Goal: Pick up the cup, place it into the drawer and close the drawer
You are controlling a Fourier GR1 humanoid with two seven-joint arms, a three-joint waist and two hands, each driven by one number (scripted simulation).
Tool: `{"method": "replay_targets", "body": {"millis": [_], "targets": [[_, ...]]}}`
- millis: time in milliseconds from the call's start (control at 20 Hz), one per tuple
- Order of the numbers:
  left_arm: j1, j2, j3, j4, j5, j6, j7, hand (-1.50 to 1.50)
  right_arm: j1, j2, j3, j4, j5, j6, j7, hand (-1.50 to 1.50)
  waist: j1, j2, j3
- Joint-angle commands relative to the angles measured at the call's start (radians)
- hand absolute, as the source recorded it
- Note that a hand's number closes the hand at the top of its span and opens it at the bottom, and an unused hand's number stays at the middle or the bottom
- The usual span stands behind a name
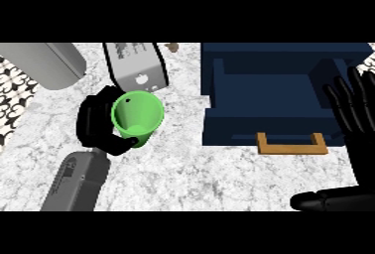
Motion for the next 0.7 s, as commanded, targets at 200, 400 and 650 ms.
{"method": "replay_targets", "body": {"millis": [200, 400, 650], "targets": [[-0.145, -0.049, -0.045, -0.162, -0.022, 0.147, 0.207, 1.50, 0.055, 0.026, 0.030, -0.019, 0.031, 0.005, -0.050, -1.50, -0.012, 0.004, -0.001], [-0.229, -0.056, -0.080, -0.249, -0.053, 0.245, 0.358, 1.50, 0.055, 0.007, -0.001, 0.000, 0.009, 0.023, -0.059, -1.50, -0.011, 0.003, 0.000], [-0.404, -0.060, -0.097, -0.108, -0.082, 0.336, 0.373, 1.50, -0.074, -0.005, -0.004, 0.046, 0.034, -0.024, 0.011, -1.50, -0.015, 0.006, -0.001]]}}
